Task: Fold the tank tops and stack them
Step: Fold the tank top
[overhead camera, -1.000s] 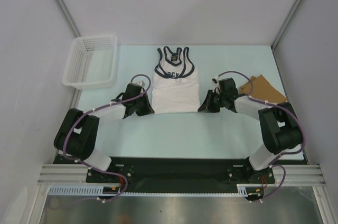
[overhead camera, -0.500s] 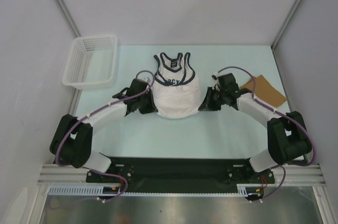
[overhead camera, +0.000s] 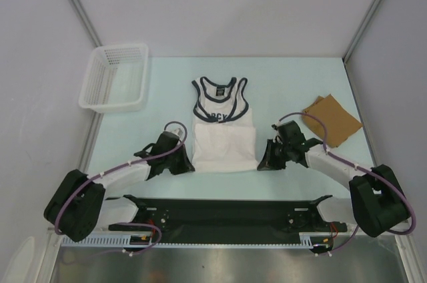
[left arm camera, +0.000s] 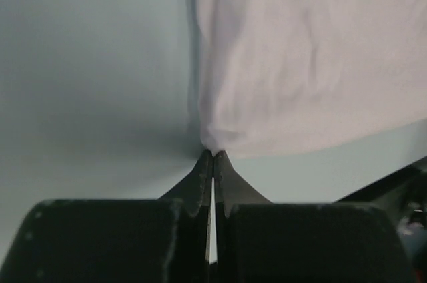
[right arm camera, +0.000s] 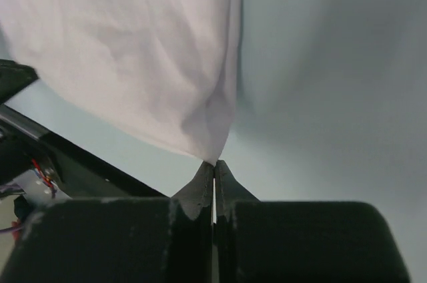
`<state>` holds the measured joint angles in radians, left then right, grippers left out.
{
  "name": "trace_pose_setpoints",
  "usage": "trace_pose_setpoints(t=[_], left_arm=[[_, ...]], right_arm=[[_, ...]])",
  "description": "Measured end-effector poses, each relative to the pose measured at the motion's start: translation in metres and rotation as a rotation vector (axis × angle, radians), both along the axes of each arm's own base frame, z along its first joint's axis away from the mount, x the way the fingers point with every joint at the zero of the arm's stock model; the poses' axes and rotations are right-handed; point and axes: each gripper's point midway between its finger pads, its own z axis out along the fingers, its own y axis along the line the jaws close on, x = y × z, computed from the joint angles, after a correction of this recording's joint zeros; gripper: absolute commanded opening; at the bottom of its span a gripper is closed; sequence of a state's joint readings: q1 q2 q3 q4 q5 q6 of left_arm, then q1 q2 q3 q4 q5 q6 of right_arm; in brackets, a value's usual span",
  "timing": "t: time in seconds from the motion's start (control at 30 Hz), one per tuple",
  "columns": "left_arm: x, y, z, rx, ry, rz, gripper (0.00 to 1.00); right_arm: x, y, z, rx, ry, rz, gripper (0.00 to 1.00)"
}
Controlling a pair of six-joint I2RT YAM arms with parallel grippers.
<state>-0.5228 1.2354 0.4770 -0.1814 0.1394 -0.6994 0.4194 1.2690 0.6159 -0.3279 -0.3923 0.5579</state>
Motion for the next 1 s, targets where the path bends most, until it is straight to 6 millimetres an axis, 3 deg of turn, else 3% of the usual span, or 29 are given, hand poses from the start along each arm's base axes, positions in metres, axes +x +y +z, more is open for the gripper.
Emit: trace_pose_setpoints(t=[0.03,0.1,0.27,0.5,0.87,1.0], left_arm=[[-0.017,-0.002,-0.010,-0.030,0.054,-0.007,0.00],[-0.022,-0.006,-0.005,-0.048,0.032,-0.019,0.00],[-0.031,-0.008,-0.001,-0.047,0.023,-0.032,0.00],[-0.035,-0.005,0.020,-0.074,-0.032,-0.021,0.00],[-0.043,0.002,0.036,-0.077,-0.039,-0.006,0.01],[-0.034,-0.001,0.062,-0.078,-0.069,0.003,0.01]], right_arm=[[-0.014,-0.003,-0.011,-0.018,0.049,0.004,0.00],[-0.026,-0.005,-0.016,-0.036,0.077,0.010,0.00],[-0.024,0.001,-0.001,-0.020,0.011,0.015,0.00],[-0.031,0.003,0.009,-0.037,-0.020,0.027,0.00],[-0.011,0.009,0.048,-0.044,-0.090,0.036,0.00],[0.004,0.014,0.072,-0.050,-0.138,0.045,0.00]])
